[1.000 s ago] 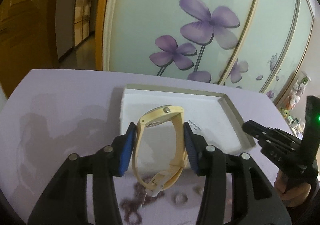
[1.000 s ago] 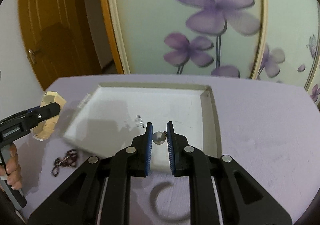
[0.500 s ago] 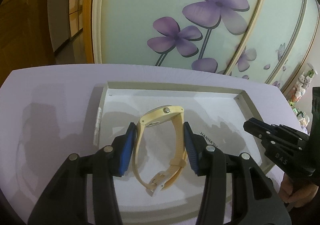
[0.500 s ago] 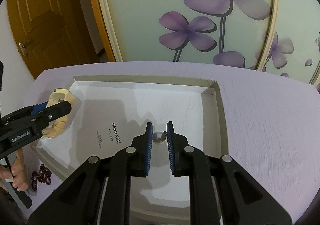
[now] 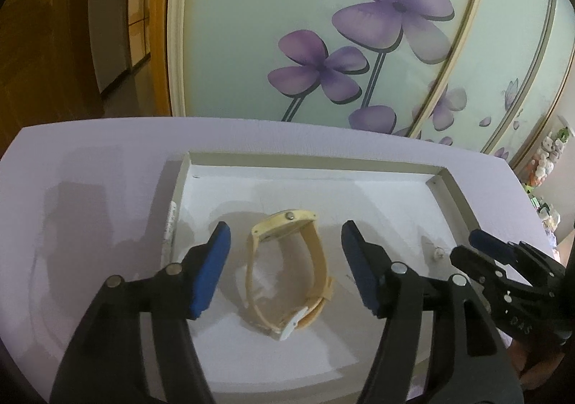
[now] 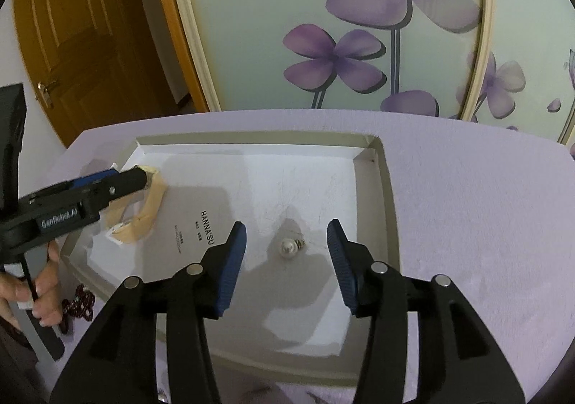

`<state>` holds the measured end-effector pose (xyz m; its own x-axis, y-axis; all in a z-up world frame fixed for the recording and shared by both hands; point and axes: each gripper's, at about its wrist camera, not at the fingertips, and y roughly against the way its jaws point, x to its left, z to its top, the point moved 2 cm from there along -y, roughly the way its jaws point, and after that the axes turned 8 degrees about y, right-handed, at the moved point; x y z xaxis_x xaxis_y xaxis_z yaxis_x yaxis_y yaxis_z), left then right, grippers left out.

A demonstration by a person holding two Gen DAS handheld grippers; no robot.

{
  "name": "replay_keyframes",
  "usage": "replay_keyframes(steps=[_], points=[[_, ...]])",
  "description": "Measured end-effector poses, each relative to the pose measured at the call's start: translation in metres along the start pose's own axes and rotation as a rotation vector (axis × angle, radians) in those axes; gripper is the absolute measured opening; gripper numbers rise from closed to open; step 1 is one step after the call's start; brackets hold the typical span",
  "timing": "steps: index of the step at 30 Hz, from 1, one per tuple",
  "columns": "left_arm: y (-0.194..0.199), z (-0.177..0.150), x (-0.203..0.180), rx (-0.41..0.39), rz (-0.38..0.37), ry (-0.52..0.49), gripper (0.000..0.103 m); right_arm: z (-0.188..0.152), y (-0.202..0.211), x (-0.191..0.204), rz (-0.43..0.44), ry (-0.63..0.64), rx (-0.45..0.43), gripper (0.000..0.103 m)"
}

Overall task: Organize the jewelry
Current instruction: 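Carry the watch and pendant into the white tray and open both tools, then grasp the dark red bead necklace with the left tool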

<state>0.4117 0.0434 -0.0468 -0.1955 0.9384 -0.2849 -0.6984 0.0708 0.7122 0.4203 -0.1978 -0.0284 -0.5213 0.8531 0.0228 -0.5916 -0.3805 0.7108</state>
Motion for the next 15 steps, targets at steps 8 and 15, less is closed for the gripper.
replay_keyframes(steps=[8,15], points=[[0.052,-0.012,0.013,-0.058,0.009,-0.004,0.079,-0.020,0.043,-0.003,0.010,-0.025,-0.042,0.051],[0.099,-0.053,0.035,-0.069,0.037,-0.012,0.083,-0.050,0.096,0.005,0.005,-0.026,-0.105,0.055]])
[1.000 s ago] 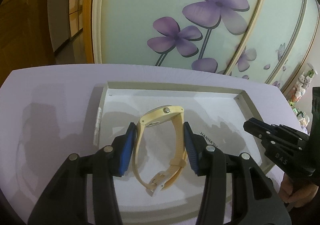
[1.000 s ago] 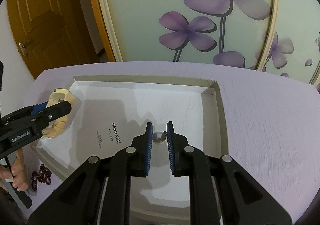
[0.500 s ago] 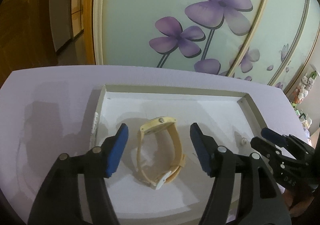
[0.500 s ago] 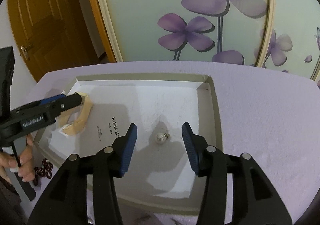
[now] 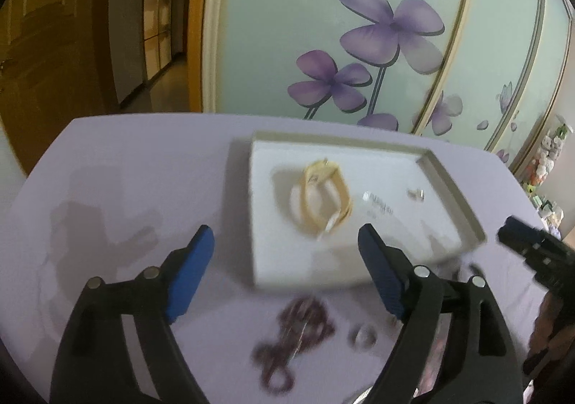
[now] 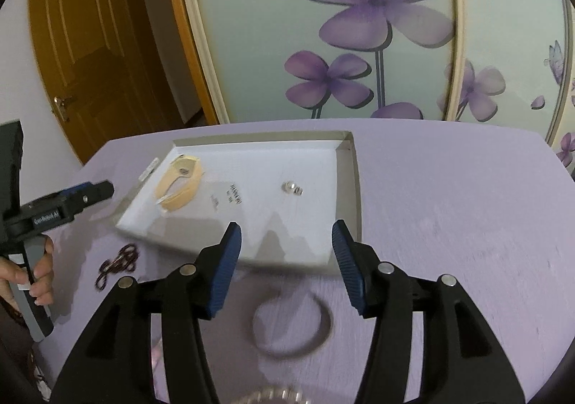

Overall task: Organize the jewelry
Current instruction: 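Grasp the dark red bead necklace with the left tool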

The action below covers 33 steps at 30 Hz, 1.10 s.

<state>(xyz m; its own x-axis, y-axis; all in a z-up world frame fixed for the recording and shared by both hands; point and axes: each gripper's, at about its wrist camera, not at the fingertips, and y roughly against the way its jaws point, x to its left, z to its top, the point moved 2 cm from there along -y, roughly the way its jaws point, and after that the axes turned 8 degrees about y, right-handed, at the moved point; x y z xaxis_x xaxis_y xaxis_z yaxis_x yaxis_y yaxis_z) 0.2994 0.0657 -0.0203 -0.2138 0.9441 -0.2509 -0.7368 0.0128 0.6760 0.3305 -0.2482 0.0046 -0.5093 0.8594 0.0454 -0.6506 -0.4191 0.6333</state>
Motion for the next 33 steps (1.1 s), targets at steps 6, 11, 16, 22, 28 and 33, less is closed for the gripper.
replay_keyframes(steps=[6,11,16,22,28,33], points=[[0.014,-0.038,0.013,0.052,0.027,0.019,0.083,-0.024,0.031,0.007,-0.011,-0.007,-0.017,0.058],[0.007,-0.059,0.008,0.093,0.031,0.003,0.083,-0.042,0.037,0.009,-0.011,-0.021,0.003,0.058],[-0.009,-0.066,0.000,0.107,0.079,-0.016,0.082,-0.049,0.040,0.006,-0.009,-0.041,0.012,0.058],[-0.023,-0.064,-0.012,0.125,0.110,-0.028,0.062,-0.056,0.039,0.007,-0.001,-0.058,0.020,0.058],[-0.023,-0.062,-0.013,0.120,0.081,-0.026,0.012,-0.062,0.038,0.008,0.009,-0.072,0.033,0.058],[-0.016,-0.062,0.001,0.118,0.053,0.010,0.009,-0.070,0.041,0.009,0.014,-0.085,0.050,0.058]])
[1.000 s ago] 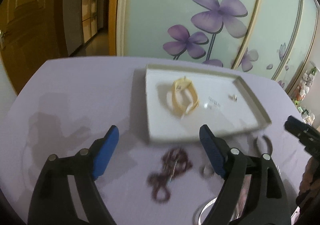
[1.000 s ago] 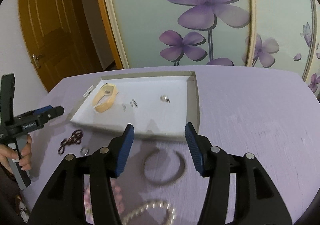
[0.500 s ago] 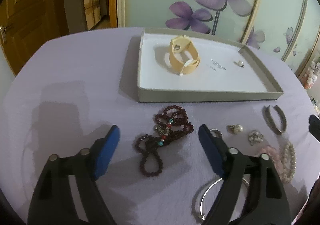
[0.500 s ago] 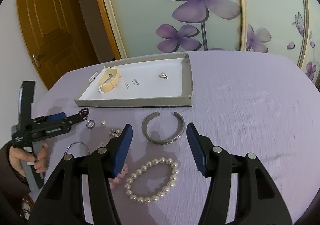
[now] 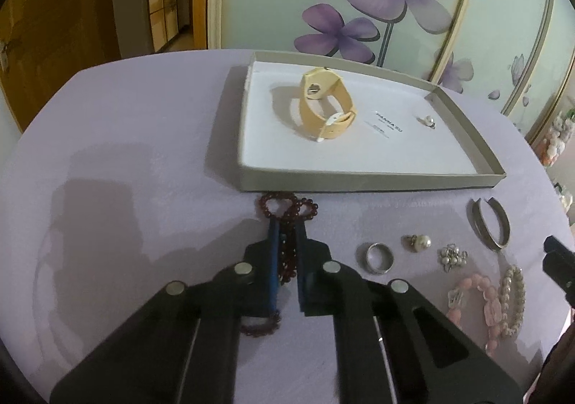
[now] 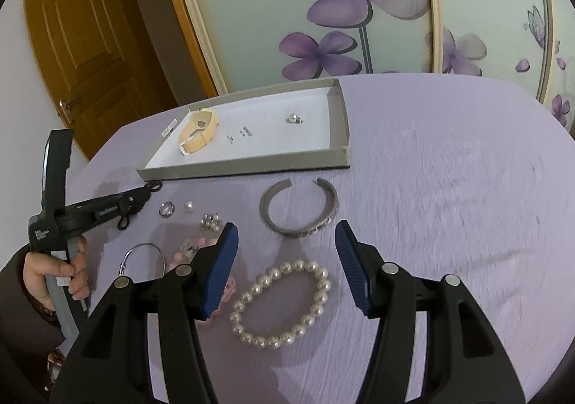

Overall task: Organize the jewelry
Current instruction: 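Grasp the dark red bead necklace with the left tool, then lift the bead necklace with the left tool while the right tool grasps the pearl bracelet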

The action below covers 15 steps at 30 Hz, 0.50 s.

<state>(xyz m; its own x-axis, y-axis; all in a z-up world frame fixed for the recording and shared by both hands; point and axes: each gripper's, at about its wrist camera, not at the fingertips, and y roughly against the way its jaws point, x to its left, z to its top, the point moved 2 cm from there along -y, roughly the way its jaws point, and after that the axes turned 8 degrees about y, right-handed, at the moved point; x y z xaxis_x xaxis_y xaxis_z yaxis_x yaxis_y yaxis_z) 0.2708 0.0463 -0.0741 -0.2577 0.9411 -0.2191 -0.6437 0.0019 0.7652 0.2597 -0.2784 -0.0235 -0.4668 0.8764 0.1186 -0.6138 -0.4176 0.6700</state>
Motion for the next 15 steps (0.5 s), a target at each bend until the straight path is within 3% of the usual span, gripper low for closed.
replay_keyframes(steps=[8,15], points=[[0.060,0.012,0.020,-0.095,-0.064,0.017,0.008,-0.010,0.003,0.006,-0.009,-0.005,0.015,0.058],[0.106,0.026,0.019,-0.163,-0.138,0.027,0.008,-0.021,-0.001,0.005,-0.072,0.006,0.049,0.057]])
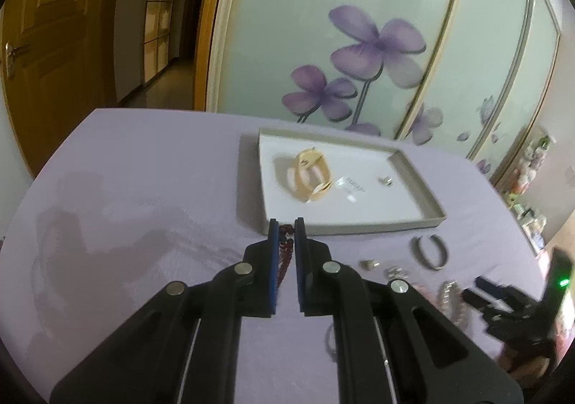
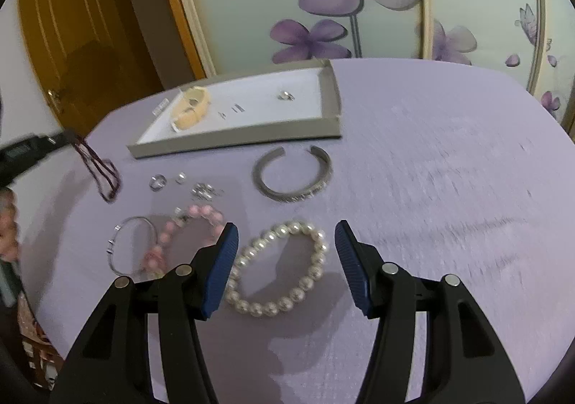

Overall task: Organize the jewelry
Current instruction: 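Lift the bead necklace with the left tool while the right tool grasps the pearl bracelet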

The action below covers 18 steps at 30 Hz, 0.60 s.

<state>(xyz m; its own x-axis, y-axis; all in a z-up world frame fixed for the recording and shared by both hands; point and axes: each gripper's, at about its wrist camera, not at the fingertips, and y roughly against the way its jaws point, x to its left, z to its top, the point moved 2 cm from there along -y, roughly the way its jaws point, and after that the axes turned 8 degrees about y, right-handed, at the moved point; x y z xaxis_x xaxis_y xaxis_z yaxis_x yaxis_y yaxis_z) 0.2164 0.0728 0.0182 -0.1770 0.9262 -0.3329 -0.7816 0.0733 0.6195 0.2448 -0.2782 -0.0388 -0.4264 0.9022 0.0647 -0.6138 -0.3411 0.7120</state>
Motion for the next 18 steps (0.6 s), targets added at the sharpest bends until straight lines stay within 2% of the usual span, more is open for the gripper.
replay_keyframes(steps=[2,11,18], points=[[0.008,0.004,-0.004,-0.015,-0.015,0.000,0.008,-0.003,-0.002,-0.002,-0.005,-0.006,0.011,0.051],[0.028,0.018,-0.016,-0.066,-0.042,-0.006,0.008,-0.011,-0.008,0.001,-0.024,0.007,0.048,0.040],[0.030,0.021,-0.018,-0.074,-0.043,0.000,0.008,-0.015,-0.013,0.000,-0.058,0.005,0.069,0.034]])
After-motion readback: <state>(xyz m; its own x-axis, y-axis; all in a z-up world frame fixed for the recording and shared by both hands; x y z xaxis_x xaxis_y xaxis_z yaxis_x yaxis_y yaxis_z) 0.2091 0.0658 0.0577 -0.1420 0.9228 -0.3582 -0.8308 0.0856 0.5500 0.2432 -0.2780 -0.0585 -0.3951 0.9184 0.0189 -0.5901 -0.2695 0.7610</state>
